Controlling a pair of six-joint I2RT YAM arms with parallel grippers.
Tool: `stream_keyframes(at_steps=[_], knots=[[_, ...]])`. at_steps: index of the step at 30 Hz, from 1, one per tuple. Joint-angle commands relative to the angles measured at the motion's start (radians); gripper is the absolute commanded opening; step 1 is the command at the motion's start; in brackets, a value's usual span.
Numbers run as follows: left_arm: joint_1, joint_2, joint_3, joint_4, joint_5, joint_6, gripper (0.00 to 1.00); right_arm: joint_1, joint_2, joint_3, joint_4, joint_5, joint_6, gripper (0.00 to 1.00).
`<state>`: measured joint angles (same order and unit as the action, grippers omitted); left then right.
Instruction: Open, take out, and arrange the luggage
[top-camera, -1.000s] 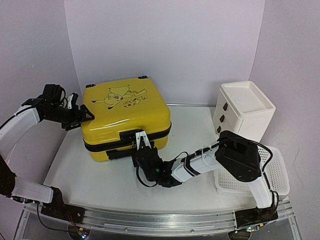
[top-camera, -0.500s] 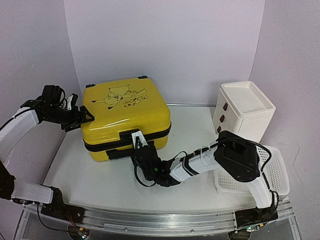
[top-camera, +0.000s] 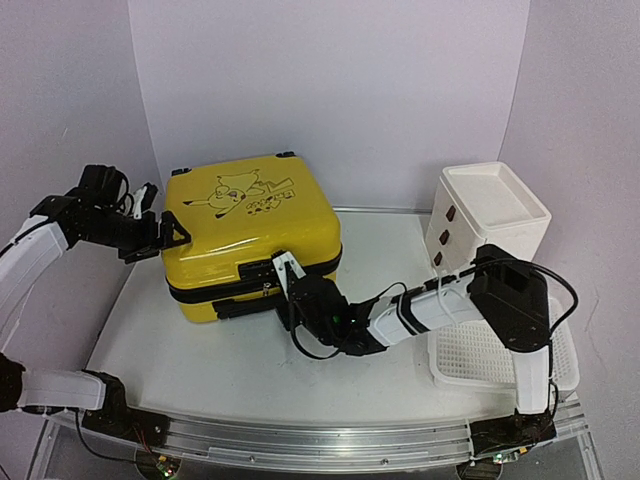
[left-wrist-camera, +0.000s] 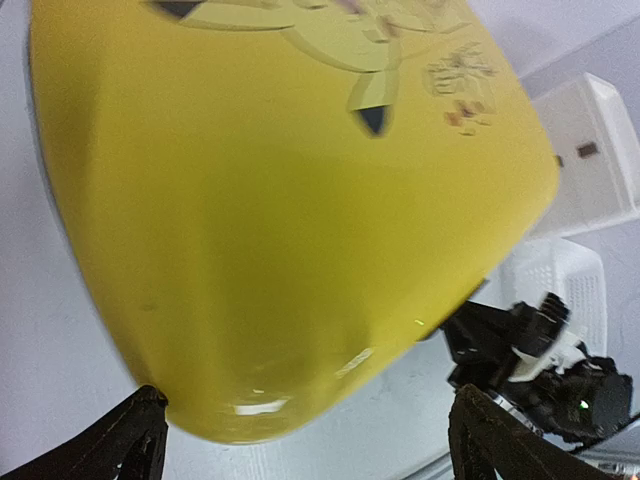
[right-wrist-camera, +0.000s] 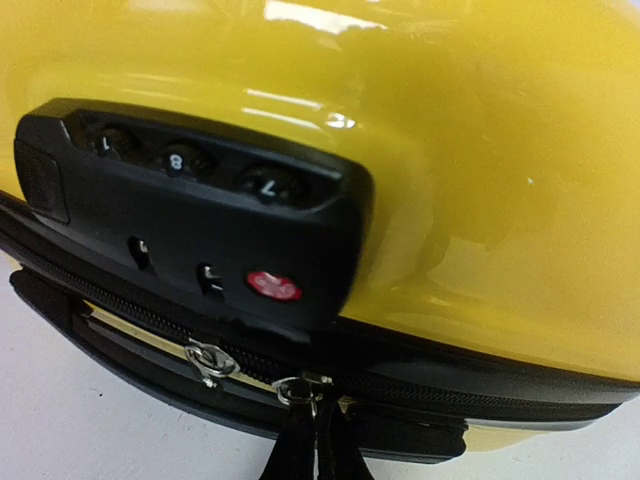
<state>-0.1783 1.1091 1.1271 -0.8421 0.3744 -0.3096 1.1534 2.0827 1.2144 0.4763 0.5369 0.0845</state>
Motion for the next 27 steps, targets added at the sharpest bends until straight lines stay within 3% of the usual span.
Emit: stream_keyframes(at_steps=[1,3,7,9,14,17,21,24,27], knots=[[-0.18,0.028,0.18,-0.005,-0.011,0.027,0.96,-0.022,-0.082,-0.021,-0.013,-0.141,0.026,0.0],[-0.293,0.092,0.219,0.022,-0.042,0.012,0.95,-0.023,-0.065,0.006,-0.018,-0.175,-0.002,0.0],[-0.42,0.228,0.252,0.113,0.004,-0.065,0.75,-0.021,-0.078,-0.009,-0.022,-0.07,-0.009,0.0],[-0.472,0.252,0.234,0.165,-0.038,-0.085,0.72,-0.038,-0.12,-0.077,0.023,-0.049,-0.004,0.0],[-0.543,0.245,0.119,0.309,-0.112,-0.19,0.67,-0.109,-0.196,-0.184,0.034,-0.244,0.02,0.0],[-0.572,0.207,0.051,0.336,-0.267,-0.283,0.62,-0.142,-0.216,-0.213,0.035,-0.367,0.004,0.0],[-0.59,0.115,-0.103,0.36,-0.466,-0.592,0.67,-0.152,-0.212,-0.195,0.05,-0.475,0.031,0.0],[-0.598,0.07,-0.204,0.411,-0.498,-0.859,0.7,-0.149,-0.191,-0.179,0.068,-0.516,0.054,0.0],[-0.611,0.076,-0.217,0.436,-0.544,-1.001,0.78,-0.149,-0.177,-0.177,0.087,-0.529,0.061,0.0]])
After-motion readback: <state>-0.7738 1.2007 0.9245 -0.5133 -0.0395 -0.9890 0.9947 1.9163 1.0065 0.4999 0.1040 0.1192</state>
